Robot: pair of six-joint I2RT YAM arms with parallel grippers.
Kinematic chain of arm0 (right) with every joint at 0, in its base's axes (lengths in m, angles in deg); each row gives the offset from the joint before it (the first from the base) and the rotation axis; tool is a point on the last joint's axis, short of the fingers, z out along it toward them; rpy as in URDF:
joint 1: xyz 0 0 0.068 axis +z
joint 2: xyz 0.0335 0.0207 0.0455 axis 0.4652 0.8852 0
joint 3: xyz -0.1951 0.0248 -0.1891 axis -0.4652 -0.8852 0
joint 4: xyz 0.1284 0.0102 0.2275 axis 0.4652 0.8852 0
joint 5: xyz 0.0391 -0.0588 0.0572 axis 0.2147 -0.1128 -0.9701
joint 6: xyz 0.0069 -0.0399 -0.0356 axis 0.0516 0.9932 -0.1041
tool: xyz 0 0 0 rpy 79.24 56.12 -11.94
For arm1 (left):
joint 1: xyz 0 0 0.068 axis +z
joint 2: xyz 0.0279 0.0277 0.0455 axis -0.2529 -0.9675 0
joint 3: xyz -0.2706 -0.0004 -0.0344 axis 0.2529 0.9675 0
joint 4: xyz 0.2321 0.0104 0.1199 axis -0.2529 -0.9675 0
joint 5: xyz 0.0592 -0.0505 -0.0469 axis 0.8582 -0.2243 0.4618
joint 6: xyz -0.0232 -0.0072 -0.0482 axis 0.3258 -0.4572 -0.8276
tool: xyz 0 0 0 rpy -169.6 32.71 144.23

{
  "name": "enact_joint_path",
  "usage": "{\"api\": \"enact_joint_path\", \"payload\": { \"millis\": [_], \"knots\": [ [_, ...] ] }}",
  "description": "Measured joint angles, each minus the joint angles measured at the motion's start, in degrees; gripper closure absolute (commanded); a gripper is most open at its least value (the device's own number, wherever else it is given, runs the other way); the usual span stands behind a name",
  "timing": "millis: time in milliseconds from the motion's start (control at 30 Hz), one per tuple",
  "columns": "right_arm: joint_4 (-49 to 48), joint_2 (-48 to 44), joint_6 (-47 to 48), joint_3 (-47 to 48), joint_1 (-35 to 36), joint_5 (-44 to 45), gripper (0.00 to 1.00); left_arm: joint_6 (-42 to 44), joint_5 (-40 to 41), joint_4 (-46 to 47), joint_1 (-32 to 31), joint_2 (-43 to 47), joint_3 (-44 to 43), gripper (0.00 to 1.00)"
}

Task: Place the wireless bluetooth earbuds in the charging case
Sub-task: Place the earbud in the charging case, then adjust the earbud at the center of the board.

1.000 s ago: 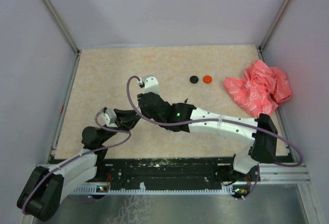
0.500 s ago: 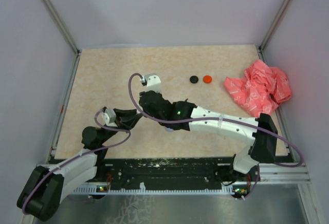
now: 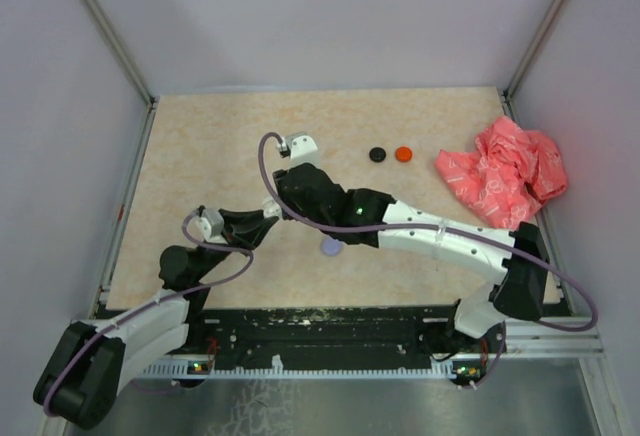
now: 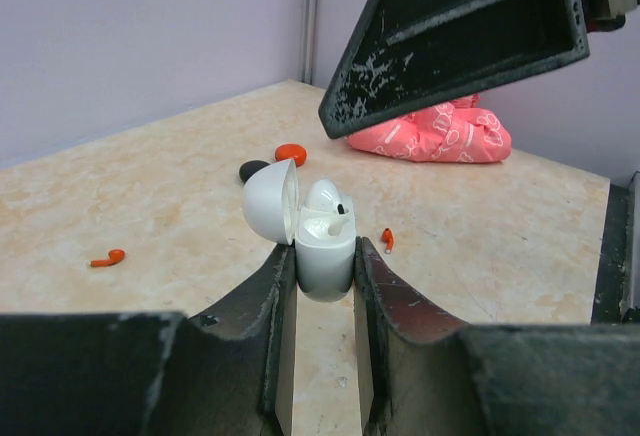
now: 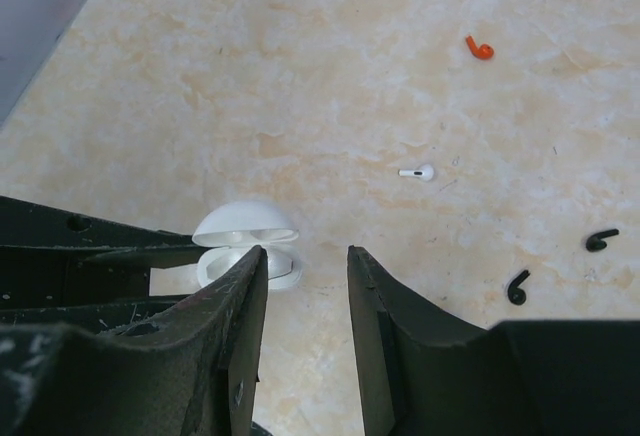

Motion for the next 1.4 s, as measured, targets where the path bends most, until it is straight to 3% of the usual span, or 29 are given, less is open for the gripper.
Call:
{"api": "enact_joint_path", "payload": {
  "millis": [367, 667, 900, 1233, 1400],
  "knots": [
    [-2.75, -2.21, 2.58, -4.04, -3.87, -7.72, 0.61, -1.42, 3.72, -1.09, 0.04, 0.28, 0.0, 1.0],
    [-11.82, -2.23, 5.03, -13.64, -15.08, -13.6, 0.6, -1.33, 13.92, -13.84, 0.04, 4.39, 0.0, 1.0],
    [-17.92, 7.54, 6.14, -14.1, -18.97, -15.3, 0.61, -1.33, 20.15, -20.46, 0.07, 3.13, 0.0, 1.0],
    [-18.23, 27.98, 8.26, -2.54, -18.95, -14.56, 0.6, -1.38, 22.47, -21.62, 0.31, -0.22, -0.02, 1.0],
    [-17.77, 33.33, 9.09, 2.49, -18.95, -14.4, 0.61, -1.33, 22.49, -21.88, 0.33, -0.04, -0.02, 1.0]
  ]
}}
